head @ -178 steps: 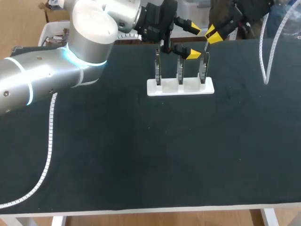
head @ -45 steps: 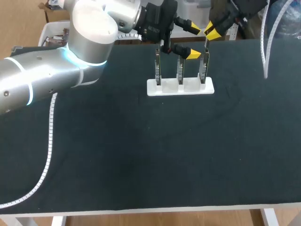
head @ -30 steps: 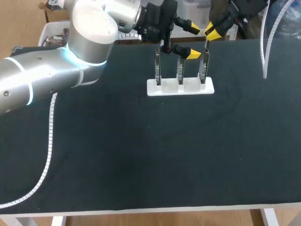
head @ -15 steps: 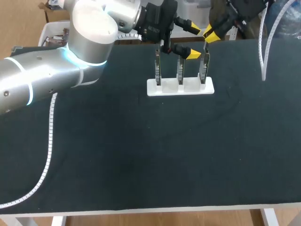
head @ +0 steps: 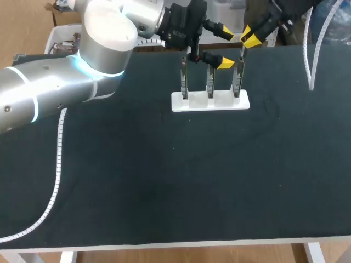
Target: Pick up the optical module with the left hand, and insert it into the network port with the right hand.
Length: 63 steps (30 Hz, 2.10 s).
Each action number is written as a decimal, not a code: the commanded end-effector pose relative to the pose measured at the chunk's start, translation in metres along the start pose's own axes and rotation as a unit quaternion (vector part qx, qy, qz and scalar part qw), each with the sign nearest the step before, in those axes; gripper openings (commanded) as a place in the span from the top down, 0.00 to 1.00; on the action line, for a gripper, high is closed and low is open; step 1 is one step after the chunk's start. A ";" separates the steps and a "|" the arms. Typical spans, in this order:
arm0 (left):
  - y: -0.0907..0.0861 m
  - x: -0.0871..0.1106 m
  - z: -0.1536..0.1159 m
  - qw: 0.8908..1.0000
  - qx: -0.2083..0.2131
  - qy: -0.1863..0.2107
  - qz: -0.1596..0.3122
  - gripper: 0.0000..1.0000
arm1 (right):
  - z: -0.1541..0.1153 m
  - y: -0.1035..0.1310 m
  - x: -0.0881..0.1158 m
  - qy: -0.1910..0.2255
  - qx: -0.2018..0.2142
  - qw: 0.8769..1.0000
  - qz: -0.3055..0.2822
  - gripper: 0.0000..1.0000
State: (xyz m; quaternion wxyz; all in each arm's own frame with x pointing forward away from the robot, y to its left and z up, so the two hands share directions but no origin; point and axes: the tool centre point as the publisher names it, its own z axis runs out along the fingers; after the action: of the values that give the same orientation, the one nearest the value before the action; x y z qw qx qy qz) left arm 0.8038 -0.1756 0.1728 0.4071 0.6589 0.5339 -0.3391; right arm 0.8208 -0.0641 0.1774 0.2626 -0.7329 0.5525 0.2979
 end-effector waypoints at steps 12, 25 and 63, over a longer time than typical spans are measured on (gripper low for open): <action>0.000 -0.001 0.000 1.000 0.000 0.002 0.000 0.00 | 0.004 -0.001 0.002 -0.004 -0.029 1.000 0.005 1.00; 0.000 -0.001 0.000 1.000 0.000 0.002 0.000 0.00 | 0.003 -0.003 0.006 -0.003 -0.028 1.000 0.007 1.00; 0.000 -0.001 0.000 1.000 0.000 0.002 0.000 0.00 | 0.005 -0.015 0.004 -0.009 -0.026 1.000 0.000 1.00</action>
State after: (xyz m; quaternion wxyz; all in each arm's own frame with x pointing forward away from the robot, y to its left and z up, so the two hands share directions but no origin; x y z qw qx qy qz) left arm 0.8038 -0.1756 0.1728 0.4071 0.6589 0.5339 -0.3391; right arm 0.8285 -0.0583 0.1697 0.2744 -0.7274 0.5539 0.2979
